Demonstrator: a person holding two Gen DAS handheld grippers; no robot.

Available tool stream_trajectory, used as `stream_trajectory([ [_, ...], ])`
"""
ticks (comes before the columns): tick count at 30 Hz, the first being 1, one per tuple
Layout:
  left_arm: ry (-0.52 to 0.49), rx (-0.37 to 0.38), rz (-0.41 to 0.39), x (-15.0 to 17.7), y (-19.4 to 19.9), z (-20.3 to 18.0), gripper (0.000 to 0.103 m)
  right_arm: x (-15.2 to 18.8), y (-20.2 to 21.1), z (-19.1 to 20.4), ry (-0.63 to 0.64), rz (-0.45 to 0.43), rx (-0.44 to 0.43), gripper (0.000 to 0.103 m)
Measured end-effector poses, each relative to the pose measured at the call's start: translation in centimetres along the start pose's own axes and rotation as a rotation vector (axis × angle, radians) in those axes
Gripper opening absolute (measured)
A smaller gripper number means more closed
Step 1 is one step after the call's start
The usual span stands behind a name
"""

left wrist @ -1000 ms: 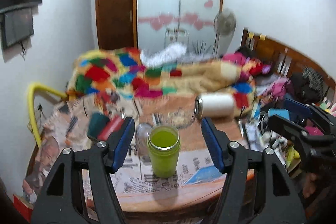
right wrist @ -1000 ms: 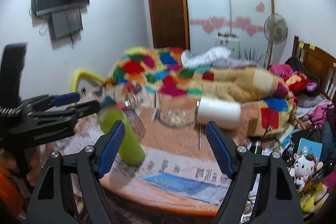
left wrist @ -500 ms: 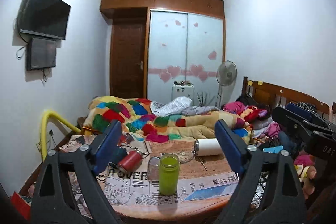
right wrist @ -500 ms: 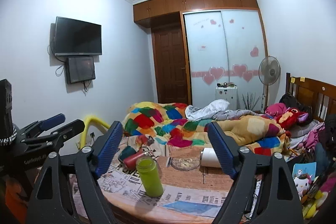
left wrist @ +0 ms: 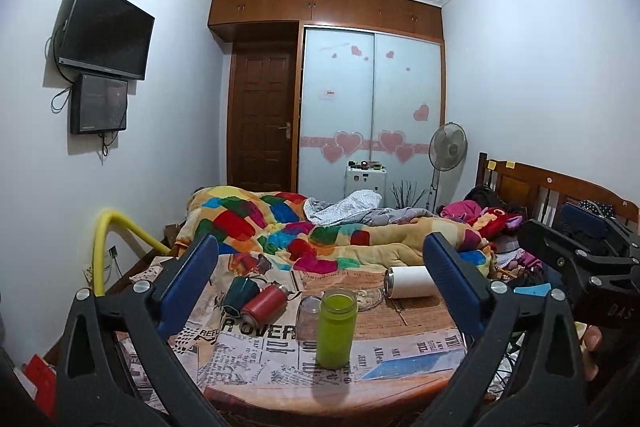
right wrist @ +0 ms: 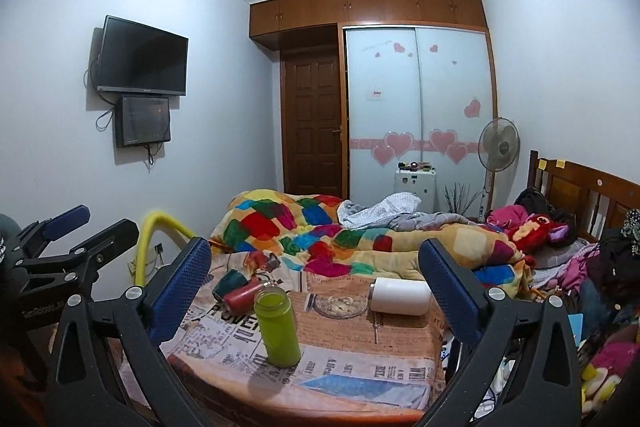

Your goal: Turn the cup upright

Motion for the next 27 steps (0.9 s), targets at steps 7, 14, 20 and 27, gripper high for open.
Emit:
stream_trajectory([
  [7,0.002,-0.002,0.004,0.3,-0.1,-0.1,0.103,0.4,0.4,0.1,0.002,0.006,-0.009,0.103],
  [14,0.002,-0.003,0.003,0.4,-0.1,0.0,0.103,0.5,0.3,0.1,0.003,0.011,-0.014,0.103],
  [20,0.004,-0.002,0.008,0.6,-0.3,-0.1,0.103,0.6,0.2,0.2,0.004,0.015,-0.016,0.103],
  [27,0.006,-0.002,0.012,1.1,-0.6,-0.4,0.103,0.7,0.1,0.3,0.003,0.016,-0.017,0.103],
])
Point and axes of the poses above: each gripper's, at about its wrist camera, not at the fingertips, and y roughly against the way its jaws point, z to its left, x to its underside, the point moved 3 cm from there along -y, roughly the way its jaws point, and after that the axes turned 7 degrees about z, right-handed, at the moved point
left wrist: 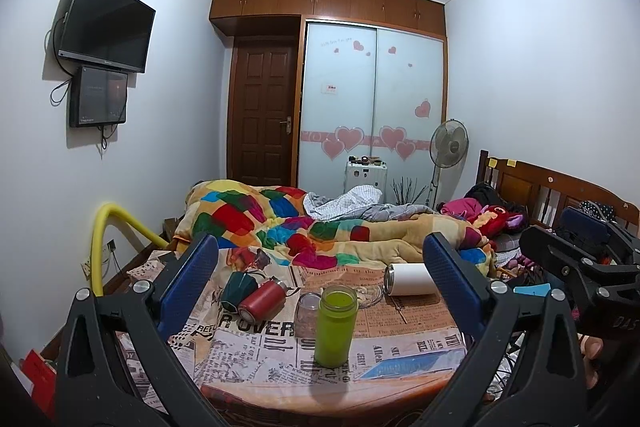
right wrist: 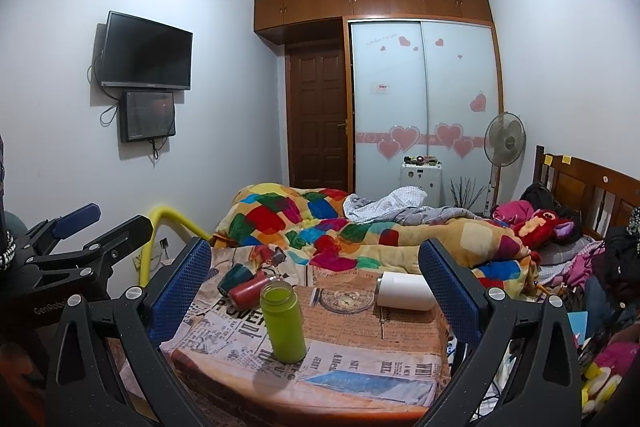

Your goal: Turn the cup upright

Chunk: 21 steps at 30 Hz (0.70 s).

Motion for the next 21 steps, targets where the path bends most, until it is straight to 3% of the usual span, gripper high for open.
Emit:
stream_trajectory([
  [21,0.004,0.01,0.009,-0.02,-0.42,-0.36,0.103,-0.03,0.0,0.1,0.003,0.0,-0.001,0.103],
])
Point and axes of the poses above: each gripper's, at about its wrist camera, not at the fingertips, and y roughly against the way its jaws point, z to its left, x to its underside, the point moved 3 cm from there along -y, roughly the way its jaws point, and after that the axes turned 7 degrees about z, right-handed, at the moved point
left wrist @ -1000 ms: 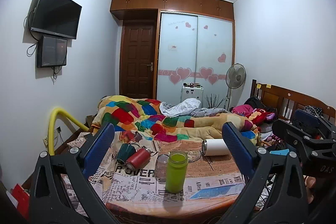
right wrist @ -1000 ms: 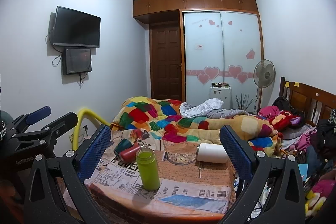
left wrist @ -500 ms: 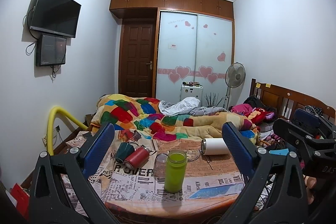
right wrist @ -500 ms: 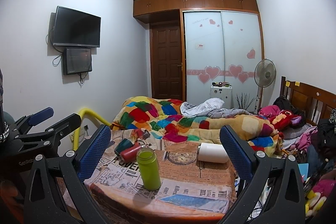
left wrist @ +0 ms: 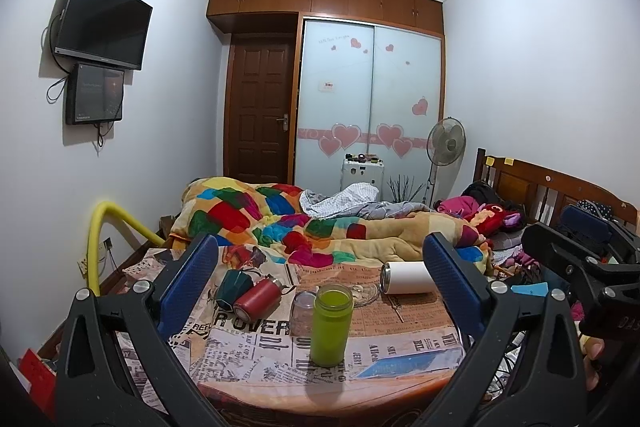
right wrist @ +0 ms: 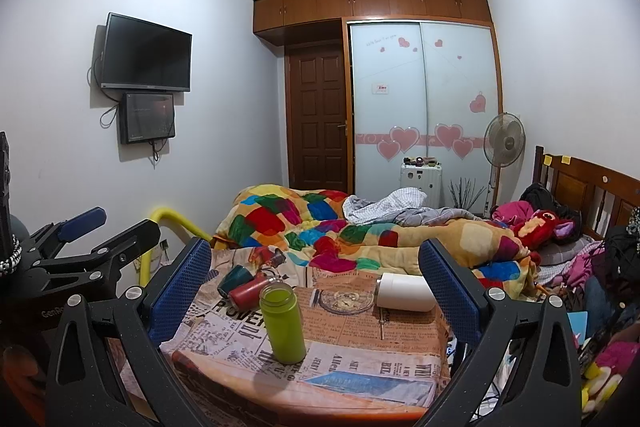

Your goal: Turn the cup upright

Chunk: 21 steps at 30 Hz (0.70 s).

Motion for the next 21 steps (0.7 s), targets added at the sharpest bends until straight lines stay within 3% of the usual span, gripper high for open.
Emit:
stream_trajectory([
  [21,0.003,0.005,0.006,0.03,-0.19,-0.1,0.103,-0.51,-0.03,-0.19,-0.008,0.004,0.006,0.103],
])
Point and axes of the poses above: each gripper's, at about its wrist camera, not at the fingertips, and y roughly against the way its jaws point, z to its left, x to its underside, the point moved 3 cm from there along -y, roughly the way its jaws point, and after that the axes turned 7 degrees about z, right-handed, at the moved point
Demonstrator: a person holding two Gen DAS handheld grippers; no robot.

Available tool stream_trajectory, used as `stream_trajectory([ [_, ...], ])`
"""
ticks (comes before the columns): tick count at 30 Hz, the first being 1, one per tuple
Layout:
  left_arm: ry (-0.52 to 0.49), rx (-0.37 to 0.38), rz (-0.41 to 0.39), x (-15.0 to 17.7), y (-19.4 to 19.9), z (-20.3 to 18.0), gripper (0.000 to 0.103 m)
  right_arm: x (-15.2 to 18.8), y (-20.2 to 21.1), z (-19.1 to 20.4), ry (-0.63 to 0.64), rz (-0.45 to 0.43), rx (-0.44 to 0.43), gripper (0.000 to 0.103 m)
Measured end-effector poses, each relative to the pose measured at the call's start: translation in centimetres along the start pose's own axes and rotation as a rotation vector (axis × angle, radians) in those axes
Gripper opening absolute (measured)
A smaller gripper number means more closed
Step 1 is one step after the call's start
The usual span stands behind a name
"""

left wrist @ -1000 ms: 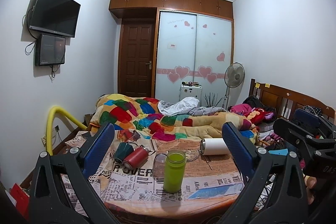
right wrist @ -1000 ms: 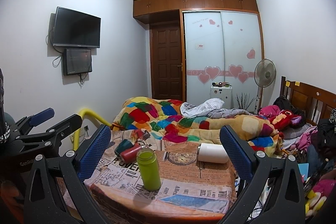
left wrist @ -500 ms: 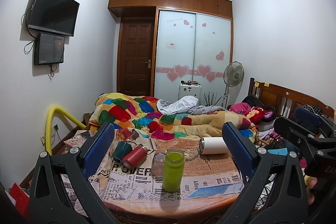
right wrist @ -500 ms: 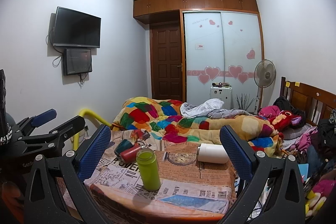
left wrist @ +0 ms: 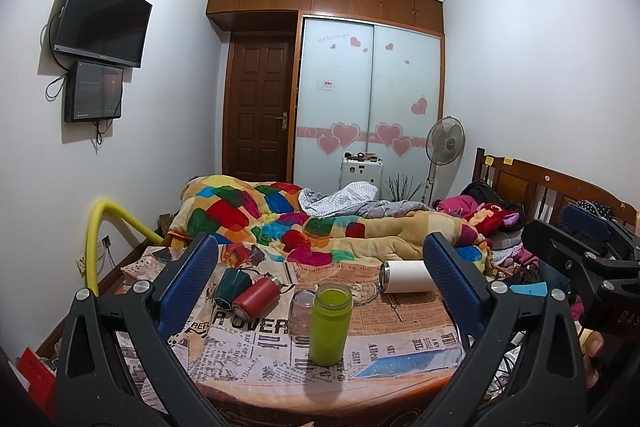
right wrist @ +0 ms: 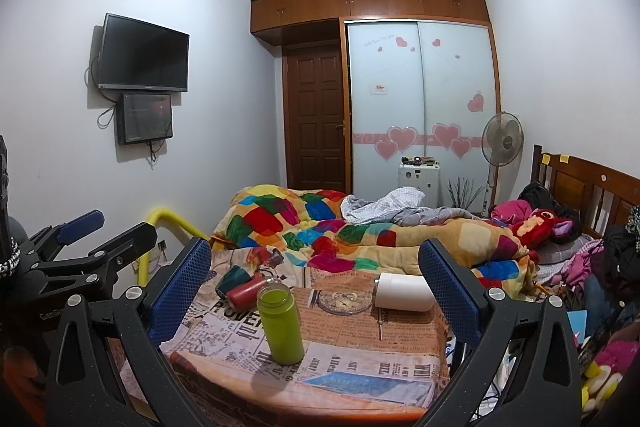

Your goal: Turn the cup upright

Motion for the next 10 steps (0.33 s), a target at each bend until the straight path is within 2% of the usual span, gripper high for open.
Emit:
stream_trajectory([
  [10,0.016,0.007,0.011,0.44,-0.46,0.8,0.103,0.18,-0.59,0.25,0.006,0.013,0.0,0.103],
])
Point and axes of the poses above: each gripper's, at about its wrist camera, not at the fingertips, and y roughly against the way its jaws point, z to its left, x to its underside, the point moved 3 cm from there along -y, roughly the way its jaws point, and after that the axes turned 7 degrees about z, right-handed, at the moved point
